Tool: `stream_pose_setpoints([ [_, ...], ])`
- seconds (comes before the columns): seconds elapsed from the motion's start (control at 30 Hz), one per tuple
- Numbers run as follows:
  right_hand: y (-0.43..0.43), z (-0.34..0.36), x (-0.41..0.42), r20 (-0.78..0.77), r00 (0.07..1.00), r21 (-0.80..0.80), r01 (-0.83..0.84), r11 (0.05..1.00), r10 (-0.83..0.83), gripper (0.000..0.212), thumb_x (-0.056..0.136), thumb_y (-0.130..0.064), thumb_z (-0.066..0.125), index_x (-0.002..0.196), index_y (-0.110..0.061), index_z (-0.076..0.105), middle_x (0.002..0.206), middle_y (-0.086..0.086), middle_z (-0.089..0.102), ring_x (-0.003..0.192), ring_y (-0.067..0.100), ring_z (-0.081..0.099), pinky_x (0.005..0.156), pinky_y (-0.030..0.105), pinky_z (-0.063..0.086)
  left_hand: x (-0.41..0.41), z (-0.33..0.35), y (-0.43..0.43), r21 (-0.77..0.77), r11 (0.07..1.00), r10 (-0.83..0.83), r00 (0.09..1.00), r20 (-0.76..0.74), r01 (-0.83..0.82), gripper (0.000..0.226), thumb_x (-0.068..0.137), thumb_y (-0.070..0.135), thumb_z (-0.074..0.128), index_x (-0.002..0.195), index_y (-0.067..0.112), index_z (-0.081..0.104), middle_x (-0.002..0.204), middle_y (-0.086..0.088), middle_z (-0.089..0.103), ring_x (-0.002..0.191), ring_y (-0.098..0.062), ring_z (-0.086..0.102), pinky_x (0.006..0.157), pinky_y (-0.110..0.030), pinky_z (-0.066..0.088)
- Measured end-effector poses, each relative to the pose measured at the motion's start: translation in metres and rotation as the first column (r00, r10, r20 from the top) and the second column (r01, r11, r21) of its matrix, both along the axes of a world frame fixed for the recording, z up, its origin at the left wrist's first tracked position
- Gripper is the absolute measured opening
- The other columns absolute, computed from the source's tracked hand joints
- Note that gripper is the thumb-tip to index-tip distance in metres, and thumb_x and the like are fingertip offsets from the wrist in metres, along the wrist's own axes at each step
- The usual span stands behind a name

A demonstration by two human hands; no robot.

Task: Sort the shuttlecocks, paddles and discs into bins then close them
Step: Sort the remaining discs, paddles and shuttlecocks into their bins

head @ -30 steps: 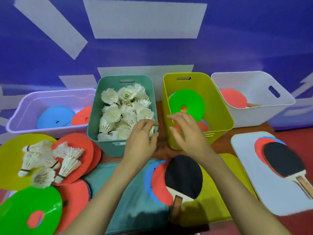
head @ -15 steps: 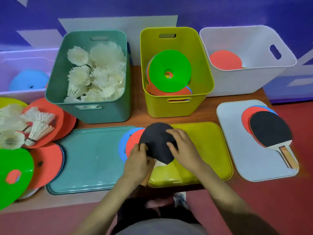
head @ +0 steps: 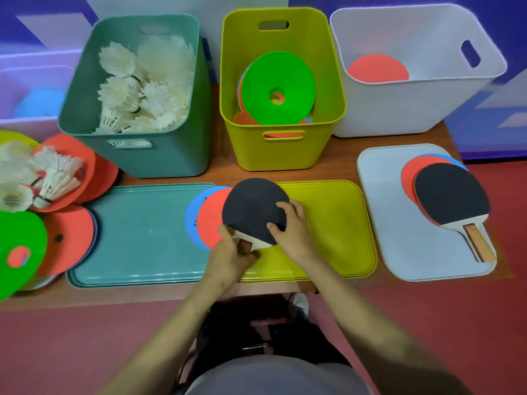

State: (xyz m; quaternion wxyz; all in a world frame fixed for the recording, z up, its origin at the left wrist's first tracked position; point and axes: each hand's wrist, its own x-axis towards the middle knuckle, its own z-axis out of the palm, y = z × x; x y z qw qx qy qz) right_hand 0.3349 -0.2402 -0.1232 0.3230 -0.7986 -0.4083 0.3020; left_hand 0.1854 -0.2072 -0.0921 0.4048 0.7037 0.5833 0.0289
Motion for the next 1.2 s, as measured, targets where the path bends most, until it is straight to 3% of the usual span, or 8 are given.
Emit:
stream_pose_setpoints([
  [0.07,-0.008,0.005,0.01,-0.06,0.997,0.027,0.047,0.999,-0.045,0.051,0.087,-0.018,0.064,0.133,-0.015,0.043,0.143,0.004,0.026,0.133,0.019,0.032,0.108,0.028,0.032,0.003,0.001,-0.011,-0.005,0.999,0.051,0.991,0.121,-0.051,0.046,0.079,0.017,0.072,0.093,0.015,0.028,0.068,0.004,0.045,0.062,-0.024,0.047,0.059,-0.033,0.041],
  [0.17,-0.027,0.012,0.034,-0.105,0.991,0.094,0.087,0.992,-0.077,0.049,0.088,-0.015,0.062,0.132,-0.014,0.042,0.14,0.003,0.031,0.129,0.018,0.036,0.106,0.029,0.035,0.022,0.007,-0.029,0.067,0.997,0.02,0.967,0.252,-0.038,0.041,0.084,0.007,0.064,0.081,0.021,0.026,0.065,0.005,0.036,0.05,-0.004,0.037,0.048,-0.016,0.032],
  [0.33,-0.069,0.025,0.108,-0.05,0.982,0.206,0.188,0.96,-0.182,0.04,0.089,-0.008,0.057,0.128,-0.006,0.045,0.134,0.009,0.037,0.126,0.021,0.038,0.108,0.029,0.032,0.096,0.008,-0.062,0.073,0.997,-0.037,0.917,0.397,0.008,0.029,0.088,0.004,0.057,0.087,0.014,0.03,0.069,0.004,0.038,0.053,-0.004,0.037,0.056,-0.029,0.032],
  [0.4,-0.089,0.027,0.149,0.011,0.964,0.192,0.259,0.946,-0.266,0.039,0.088,-0.004,0.055,0.126,-0.003,0.046,0.135,0.013,0.038,0.128,0.025,0.037,0.107,0.025,0.027,0.133,0.003,-0.072,0.036,0.999,-0.02,0.912,0.41,0.006,0.034,0.089,0.006,0.058,0.083,0.02,0.028,0.069,0.005,0.039,0.054,-0.006,0.038,0.058,-0.032,0.032],
  [0.63,-0.158,0.011,0.25,0.488,0.762,0.017,0.479,0.878,-0.426,0.048,0.077,0.003,0.057,0.124,0.005,0.048,0.13,0.029,0.041,0.123,0.043,0.036,0.101,0.049,0.032,0.215,-0.021,-0.087,-0.073,0.997,0.007,0.91,0.414,0.025,0.04,0.086,0.004,0.059,0.079,0.026,0.026,0.072,0.0,0.039,0.055,-0.02,0.039,0.056,-0.043,0.036],
  [0.9,-0.178,-0.012,0.281,0.445,0.706,-0.141,0.662,0.736,-0.55,0.047,0.077,0.003,0.049,0.124,0.003,0.043,0.12,0.024,0.046,0.11,0.04,0.043,0.082,0.045,0.036,0.243,-0.037,-0.098,-0.115,0.993,0.074,0.913,0.402,-0.03,0.038,0.083,0.004,0.065,0.079,0.023,0.032,0.073,0.001,0.042,0.062,-0.018,0.038,0.062,-0.039,0.035],
  [1.07,-0.182,-0.018,0.284,0.467,0.724,-0.113,0.618,0.778,-0.507,0.06,0.075,0.013,0.049,0.133,0.002,0.04,0.119,0.025,0.047,0.108,0.041,0.045,0.088,0.044,0.036,0.244,-0.036,-0.099,-0.107,0.992,0.1,0.914,0.393,-0.063,0.039,0.083,0.005,0.066,0.079,0.024,0.032,0.074,-0.002,0.04,0.06,-0.018,0.037,0.06,-0.039,0.034],
  [1.2,-0.185,-0.017,0.27,0.339,0.787,-0.025,0.555,0.831,-0.516,0.057,0.088,0.006,0.045,0.141,-0.003,0.031,0.121,0.022,0.045,0.112,0.037,0.041,0.095,0.044,0.033,0.241,-0.025,-0.101,-0.04,0.995,0.095,0.89,0.446,-0.086,0.037,0.085,0.005,0.064,0.08,0.024,0.032,0.074,-0.004,0.041,0.058,-0.02,0.037,0.054,-0.035,0.032],
])
